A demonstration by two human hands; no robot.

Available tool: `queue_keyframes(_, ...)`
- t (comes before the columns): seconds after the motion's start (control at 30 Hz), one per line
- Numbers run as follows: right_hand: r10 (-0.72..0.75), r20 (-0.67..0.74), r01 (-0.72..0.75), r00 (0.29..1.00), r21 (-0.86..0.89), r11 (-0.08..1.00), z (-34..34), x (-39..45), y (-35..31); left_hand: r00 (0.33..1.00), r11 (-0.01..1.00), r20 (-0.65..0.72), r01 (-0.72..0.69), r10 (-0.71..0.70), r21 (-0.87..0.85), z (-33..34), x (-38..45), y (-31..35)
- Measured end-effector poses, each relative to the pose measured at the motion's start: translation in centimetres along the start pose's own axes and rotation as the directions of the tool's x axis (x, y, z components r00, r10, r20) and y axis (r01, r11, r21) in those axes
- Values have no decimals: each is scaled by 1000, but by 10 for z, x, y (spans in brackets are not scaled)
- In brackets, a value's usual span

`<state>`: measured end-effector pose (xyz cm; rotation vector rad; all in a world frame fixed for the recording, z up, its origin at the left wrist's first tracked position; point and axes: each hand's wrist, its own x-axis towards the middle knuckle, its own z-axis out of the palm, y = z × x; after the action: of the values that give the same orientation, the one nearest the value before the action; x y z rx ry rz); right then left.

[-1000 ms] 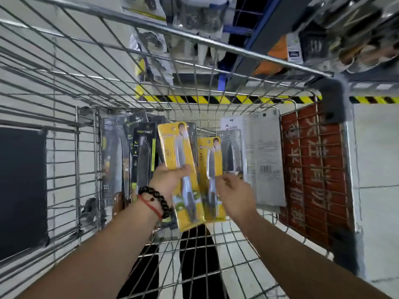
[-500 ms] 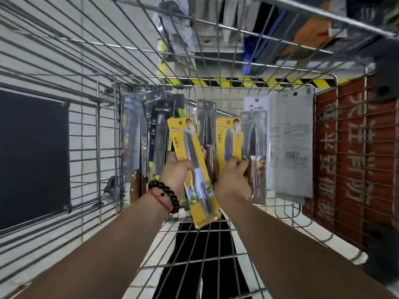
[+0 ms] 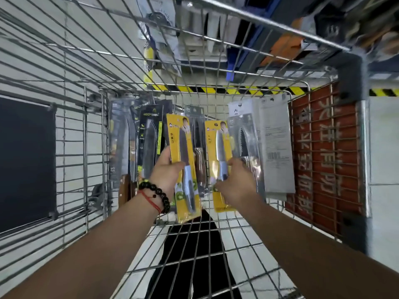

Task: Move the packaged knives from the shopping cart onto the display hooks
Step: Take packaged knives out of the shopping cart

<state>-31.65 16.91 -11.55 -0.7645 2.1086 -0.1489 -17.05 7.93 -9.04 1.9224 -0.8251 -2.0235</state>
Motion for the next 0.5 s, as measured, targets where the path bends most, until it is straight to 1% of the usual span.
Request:
queue_keyframes(0.07,26,50,-30,998,97,995,-15,-8,-5,1000,1000,-4,22,-22,9,5,1,-3)
queue_keyframes(0.13,-27,103,15,994,115,993,-27,-22,-10,998,998,42,52,-50,-34,13,0,-3)
queue_keyframes(0.17,-57,120,43,991,114,993,-30,-29,-13,995,993,73,73,-66,-98,18,0,-3)
queue_keyframes(0.23,-91,110,76,990,140,987,-29,-38,-18,977,960,164,168,-133,-225,26,-3,-1)
queue_keyframes(0.3,-95,56,82,994,197,977,-24,-39,-23,945,929,272,257,-184,-266,29,-7,1)
queue_keyframes(0.33,-105,44,93,993,217,972,-22,-37,-26,936,925,298,269,-185,-270,28,-7,-1)
queue_keyframes(0.37,-131,54,116,990,227,967,-20,-35,-28,950,935,265,236,-165,-264,28,-6,-3)
queue_keyframes(0.4,-173,78,151,982,227,962,-19,-34,-30,968,953,221,172,-117,-248,26,-5,-4)
queue_keyframes(0.43,-213,108,184,971,228,956,-16,-32,-30,985,975,155,103,-73,-196,21,-1,-6)
queue_keyframes(0.47,-231,135,195,964,241,951,-16,-30,-29,992,990,122,53,-37,-130,16,3,-8)
queue_keyframes(0.5,-218,129,178,967,267,947,-17,-26,-25,994,995,108,23,-12,-100,11,4,-7)
